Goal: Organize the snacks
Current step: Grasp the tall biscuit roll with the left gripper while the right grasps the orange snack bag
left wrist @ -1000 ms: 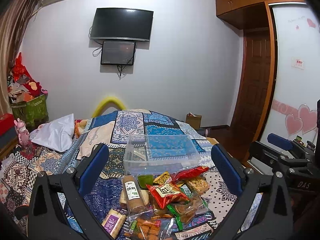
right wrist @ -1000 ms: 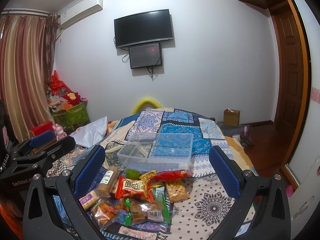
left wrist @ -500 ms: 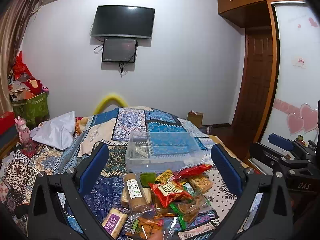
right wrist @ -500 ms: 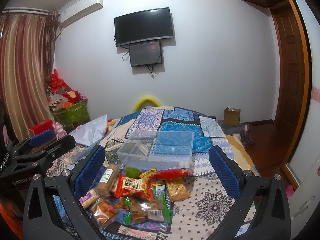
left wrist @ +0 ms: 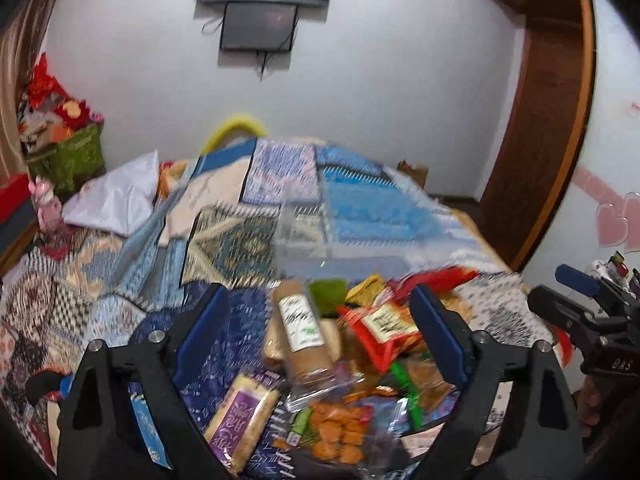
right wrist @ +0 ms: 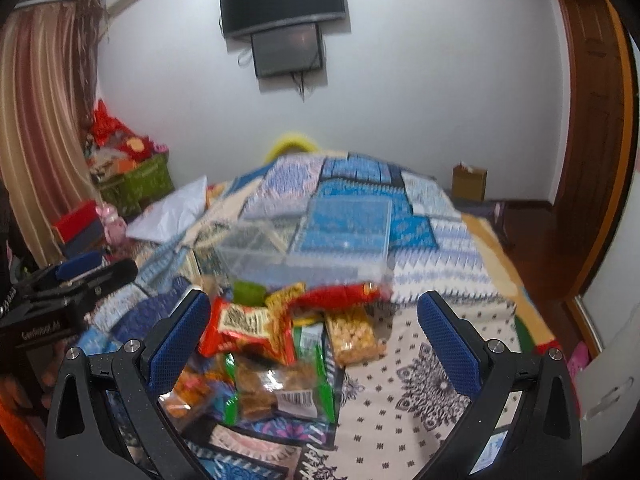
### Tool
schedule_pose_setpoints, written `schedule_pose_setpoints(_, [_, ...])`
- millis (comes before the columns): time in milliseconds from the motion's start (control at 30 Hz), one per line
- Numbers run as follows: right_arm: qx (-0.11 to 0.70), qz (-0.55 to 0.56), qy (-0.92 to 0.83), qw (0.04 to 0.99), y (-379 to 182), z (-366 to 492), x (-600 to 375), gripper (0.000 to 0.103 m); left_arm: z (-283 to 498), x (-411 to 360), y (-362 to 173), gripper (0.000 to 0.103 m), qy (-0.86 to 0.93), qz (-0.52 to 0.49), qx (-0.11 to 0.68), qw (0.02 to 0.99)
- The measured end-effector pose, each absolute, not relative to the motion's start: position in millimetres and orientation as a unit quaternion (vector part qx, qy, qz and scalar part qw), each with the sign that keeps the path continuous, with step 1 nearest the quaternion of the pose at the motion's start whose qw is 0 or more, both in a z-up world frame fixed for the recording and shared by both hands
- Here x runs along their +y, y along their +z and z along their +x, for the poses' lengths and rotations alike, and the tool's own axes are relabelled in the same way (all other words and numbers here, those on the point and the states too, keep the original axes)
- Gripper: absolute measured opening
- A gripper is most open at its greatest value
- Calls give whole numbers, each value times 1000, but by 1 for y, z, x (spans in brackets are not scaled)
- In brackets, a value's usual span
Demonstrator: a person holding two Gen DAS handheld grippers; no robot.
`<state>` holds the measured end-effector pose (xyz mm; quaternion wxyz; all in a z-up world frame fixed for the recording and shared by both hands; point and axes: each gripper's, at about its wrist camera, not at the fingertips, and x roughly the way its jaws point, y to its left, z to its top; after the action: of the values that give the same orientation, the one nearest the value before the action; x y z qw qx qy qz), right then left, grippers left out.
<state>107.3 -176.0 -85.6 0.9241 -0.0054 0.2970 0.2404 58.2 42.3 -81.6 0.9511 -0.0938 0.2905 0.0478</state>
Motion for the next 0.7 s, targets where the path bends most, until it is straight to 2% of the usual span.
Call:
schedule_pose_setpoints(133, [336,-5,252,907,-109,116,-170,102,72,55,-108,78,53,-116,329,936])
schedule_pose_setpoints(267, [375,-9,266,888,-129,118,-164,97,81,61,-127,67,52,-126,356,925])
schedule_pose_setpoints(633, [441,-18,287,850,-169,128,-145,97,110,56,-157,64,44,-127,393,909])
schedule_pose_setpoints(700, [449,-16,288,846,-172,130,-145,97,115,55,-160,58,43,-125,397,908])
